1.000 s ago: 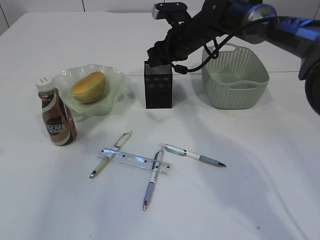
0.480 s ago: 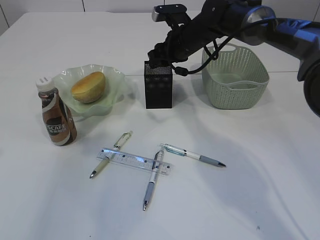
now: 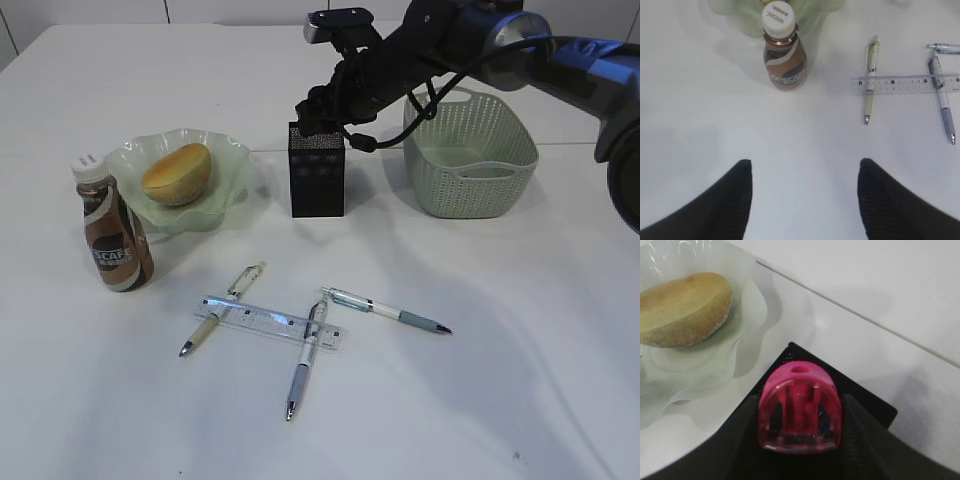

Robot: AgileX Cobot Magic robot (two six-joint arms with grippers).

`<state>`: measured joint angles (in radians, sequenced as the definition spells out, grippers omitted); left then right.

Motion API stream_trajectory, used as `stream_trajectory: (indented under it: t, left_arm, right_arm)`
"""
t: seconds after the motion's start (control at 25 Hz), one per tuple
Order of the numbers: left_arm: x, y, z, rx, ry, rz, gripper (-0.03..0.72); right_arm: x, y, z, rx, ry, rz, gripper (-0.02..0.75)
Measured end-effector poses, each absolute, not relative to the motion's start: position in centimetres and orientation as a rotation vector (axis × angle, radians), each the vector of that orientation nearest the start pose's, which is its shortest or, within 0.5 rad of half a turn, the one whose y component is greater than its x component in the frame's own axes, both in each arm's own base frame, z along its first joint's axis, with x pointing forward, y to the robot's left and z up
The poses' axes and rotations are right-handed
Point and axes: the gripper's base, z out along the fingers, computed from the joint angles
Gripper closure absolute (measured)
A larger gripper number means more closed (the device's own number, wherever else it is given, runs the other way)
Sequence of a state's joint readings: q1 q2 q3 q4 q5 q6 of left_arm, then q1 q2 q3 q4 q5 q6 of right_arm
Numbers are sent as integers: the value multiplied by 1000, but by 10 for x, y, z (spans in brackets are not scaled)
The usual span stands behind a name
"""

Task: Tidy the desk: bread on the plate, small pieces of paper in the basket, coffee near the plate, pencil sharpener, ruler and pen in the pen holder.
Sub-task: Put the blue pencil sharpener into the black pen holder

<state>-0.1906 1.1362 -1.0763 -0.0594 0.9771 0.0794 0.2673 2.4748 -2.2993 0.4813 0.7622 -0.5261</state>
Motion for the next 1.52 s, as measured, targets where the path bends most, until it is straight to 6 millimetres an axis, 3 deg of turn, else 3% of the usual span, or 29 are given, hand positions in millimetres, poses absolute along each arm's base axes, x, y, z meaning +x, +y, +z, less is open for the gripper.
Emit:
stream_trajectory:
  t: [0.24,0.52,0.88,1.08,1.36,1.52]
  left_arm:
    - [214,-46,350,318,2502,-120,222]
    - [214,-46,350,318,2502,-120,222]
    - [214,-46,350,318,2504,-120,222]
    - [214,-46,350,318,2506,-120,222]
    - [213,-46,350,320,2513,-118,222]
    - [213,-46,349,322,2521,-118,222]
  right_arm:
    - [531,175,206,-657,2256,434,359]
    - [530,176,205,-665,2267,439,298]
    - [525,177,205,-697,2304,470,295]
    - [521,179,227,-763,2301,499,293]
    - [500,171,281,-854,2292,481,292]
    - [490,166,293,-903,2328,461,292]
